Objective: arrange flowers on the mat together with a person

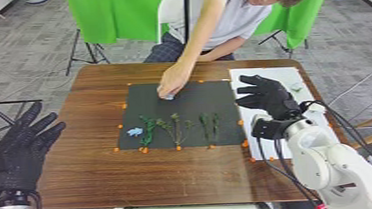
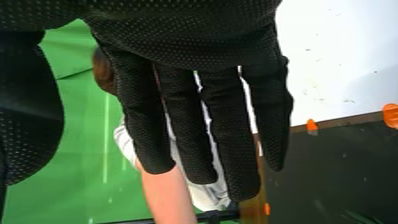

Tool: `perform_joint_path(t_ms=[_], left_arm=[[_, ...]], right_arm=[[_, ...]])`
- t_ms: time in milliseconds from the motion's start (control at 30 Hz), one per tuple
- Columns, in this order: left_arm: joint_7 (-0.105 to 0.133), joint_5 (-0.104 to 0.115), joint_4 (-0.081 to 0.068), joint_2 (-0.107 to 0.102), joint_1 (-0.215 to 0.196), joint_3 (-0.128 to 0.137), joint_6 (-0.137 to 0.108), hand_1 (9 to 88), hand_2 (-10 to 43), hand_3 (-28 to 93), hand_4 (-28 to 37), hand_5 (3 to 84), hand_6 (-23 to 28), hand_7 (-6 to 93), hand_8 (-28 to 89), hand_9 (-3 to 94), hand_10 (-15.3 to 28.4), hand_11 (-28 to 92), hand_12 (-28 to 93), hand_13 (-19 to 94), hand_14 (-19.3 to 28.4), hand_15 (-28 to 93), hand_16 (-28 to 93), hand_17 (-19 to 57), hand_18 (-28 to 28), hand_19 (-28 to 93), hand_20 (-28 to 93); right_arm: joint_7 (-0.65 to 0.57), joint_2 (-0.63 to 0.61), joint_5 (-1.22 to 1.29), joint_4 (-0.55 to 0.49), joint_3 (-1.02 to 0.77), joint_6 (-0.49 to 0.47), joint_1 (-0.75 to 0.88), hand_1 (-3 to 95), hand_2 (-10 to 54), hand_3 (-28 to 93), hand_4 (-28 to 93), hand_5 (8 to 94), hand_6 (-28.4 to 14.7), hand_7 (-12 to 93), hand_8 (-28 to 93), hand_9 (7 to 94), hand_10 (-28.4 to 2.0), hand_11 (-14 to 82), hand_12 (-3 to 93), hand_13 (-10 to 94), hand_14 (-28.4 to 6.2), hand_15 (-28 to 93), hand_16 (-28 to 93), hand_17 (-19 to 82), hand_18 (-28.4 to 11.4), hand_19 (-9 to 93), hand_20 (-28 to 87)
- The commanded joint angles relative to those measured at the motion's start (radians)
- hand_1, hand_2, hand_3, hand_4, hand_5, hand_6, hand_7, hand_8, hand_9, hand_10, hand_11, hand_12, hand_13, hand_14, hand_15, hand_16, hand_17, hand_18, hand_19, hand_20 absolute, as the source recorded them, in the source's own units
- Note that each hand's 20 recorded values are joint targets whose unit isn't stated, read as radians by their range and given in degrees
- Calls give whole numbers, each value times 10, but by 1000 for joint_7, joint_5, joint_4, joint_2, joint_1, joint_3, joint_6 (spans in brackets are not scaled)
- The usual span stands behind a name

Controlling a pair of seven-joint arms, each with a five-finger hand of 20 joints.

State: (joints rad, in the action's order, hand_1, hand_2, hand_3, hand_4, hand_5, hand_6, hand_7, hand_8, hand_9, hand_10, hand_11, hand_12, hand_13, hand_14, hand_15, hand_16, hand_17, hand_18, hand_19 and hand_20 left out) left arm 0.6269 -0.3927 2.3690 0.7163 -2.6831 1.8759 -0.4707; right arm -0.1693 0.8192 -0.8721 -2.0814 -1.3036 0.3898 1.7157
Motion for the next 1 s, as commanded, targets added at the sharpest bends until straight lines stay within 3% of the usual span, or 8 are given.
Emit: perform_joint_path(t_ms=[33,167,200,333,467,500,633,1000], left_arm=[[-1,-3,1,7,-17,-2,-3,212,65,755,-245,312,45,100,-85,302,151,190,119,198,217,443,-50,-92,175,374,160],[-7,-12,2,18,-15,-5,-1,212,66,755,-244,312,45,102,-84,301,151,190,118,198,216,443,-50,-92,175,375,160],[3,-4,2,8,-19,-6,-4,211,66,755,-244,313,45,102,-84,301,151,190,118,198,216,443,-50,-92,176,375,160],[-9,-15,1,21,-13,-7,2,211,67,754,-244,313,46,101,-85,302,152,189,118,198,216,444,-49,-92,175,375,160],[-4,-11,2,16,-18,-7,-1,211,67,755,-243,314,47,100,-85,301,152,189,118,198,216,443,-50,-91,175,375,160],[8,-2,1,7,-22,-8,-5,211,67,754,-244,313,47,100,-85,301,152,189,118,199,216,444,-50,-91,175,375,160],[8,-2,1,7,-22,-9,-6,212,68,754,-244,313,47,99,-84,302,151,189,118,198,216,444,-50,-92,176,376,160],[45,26,0,-25,-34,-15,-15,212,69,754,-244,314,48,100,-84,302,151,190,119,198,216,445,-51,-92,175,376,159]], right_arm=[[-4,7,-13,-5,1,1,-1,274,-51,729,-268,518,-4,158,-129,554,-168,153,146,488,-183,405,127,163,-275,526,129],[-4,6,-13,-6,0,-2,2,273,-51,729,-268,518,-4,158,-129,554,-167,154,147,487,-184,405,127,163,-275,527,129],[-4,6,-15,-7,-1,0,3,273,-51,729,-268,518,-4,158,-129,554,-167,154,147,487,-184,405,127,164,-275,526,129],[-6,7,-15,-7,-2,0,5,274,-50,729,-269,519,-4,158,-128,554,-167,154,147,488,-183,404,127,163,-275,526,129],[-10,8,-17,-7,0,0,3,274,-50,728,-269,519,-4,158,-128,554,-168,154,147,488,-183,405,127,163,-275,526,129],[-8,6,-18,-6,2,1,1,274,-50,728,-268,519,-4,158,-128,554,-168,153,147,488,-183,404,127,164,-275,526,129],[-10,7,-18,-6,2,1,0,275,-50,727,-268,519,-4,158,-128,554,-167,153,147,488,-184,405,127,163,-275,526,130],[-34,-11,-102,-16,10,39,-15,277,-49,728,-267,519,-4,160,-129,554,-167,154,146,487,-184,407,126,162,-275,528,130]])
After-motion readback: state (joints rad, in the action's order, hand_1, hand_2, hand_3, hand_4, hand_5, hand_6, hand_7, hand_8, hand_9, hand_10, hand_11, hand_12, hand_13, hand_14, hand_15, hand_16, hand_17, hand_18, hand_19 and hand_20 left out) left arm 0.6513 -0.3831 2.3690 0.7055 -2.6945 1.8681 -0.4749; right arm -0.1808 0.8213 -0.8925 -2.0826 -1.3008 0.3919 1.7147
